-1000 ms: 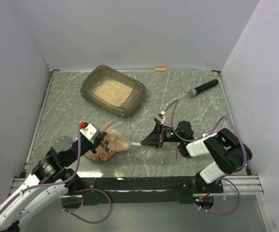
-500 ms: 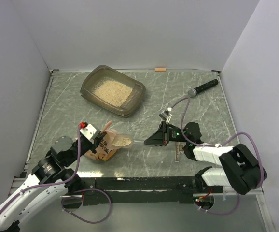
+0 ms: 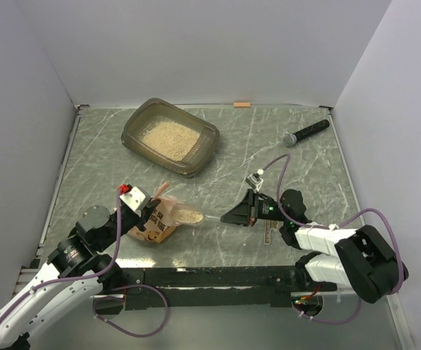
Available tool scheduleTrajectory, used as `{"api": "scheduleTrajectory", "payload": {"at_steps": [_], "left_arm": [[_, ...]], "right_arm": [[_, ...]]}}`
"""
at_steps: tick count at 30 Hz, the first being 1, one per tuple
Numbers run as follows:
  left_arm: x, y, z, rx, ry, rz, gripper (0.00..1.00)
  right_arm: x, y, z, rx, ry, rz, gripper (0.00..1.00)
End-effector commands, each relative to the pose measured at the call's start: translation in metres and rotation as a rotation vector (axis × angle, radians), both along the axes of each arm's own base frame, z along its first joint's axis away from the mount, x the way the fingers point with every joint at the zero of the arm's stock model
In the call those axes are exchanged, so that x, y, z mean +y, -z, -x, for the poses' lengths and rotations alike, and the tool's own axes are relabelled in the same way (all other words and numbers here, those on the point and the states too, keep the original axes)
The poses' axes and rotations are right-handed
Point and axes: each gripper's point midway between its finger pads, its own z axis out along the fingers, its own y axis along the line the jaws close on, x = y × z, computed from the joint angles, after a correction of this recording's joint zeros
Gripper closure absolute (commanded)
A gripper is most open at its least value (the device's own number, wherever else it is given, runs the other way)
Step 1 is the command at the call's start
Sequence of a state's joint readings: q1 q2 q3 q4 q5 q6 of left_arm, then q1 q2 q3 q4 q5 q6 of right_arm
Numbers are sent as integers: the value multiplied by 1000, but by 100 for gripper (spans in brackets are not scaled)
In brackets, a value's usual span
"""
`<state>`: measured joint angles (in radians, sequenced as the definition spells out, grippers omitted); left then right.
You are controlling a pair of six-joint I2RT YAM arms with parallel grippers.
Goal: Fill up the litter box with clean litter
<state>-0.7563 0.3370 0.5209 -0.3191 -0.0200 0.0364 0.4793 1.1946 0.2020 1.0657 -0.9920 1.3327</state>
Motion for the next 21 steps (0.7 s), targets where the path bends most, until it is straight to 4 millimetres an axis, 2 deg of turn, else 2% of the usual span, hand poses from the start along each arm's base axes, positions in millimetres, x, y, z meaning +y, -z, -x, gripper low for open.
{"api": "scheduleTrajectory", "payload": {"at_steps": [1,13,19,21], "left_arm": [[-7,-26,3,-55,28,92,99],[-5,-28,2,-59,22,94,99],[-6,-28,3,-56,24,95,99],[-5,-28,2,-57,22,94,99]], "right_arm": [[-4,-9,-4,-32,40,-54,100],[-18,-11,-15,67,138,-93,100],[-21,-25,-25,80,192,-109,100],[-23,-38,-32,45,222,-120,100]]}}
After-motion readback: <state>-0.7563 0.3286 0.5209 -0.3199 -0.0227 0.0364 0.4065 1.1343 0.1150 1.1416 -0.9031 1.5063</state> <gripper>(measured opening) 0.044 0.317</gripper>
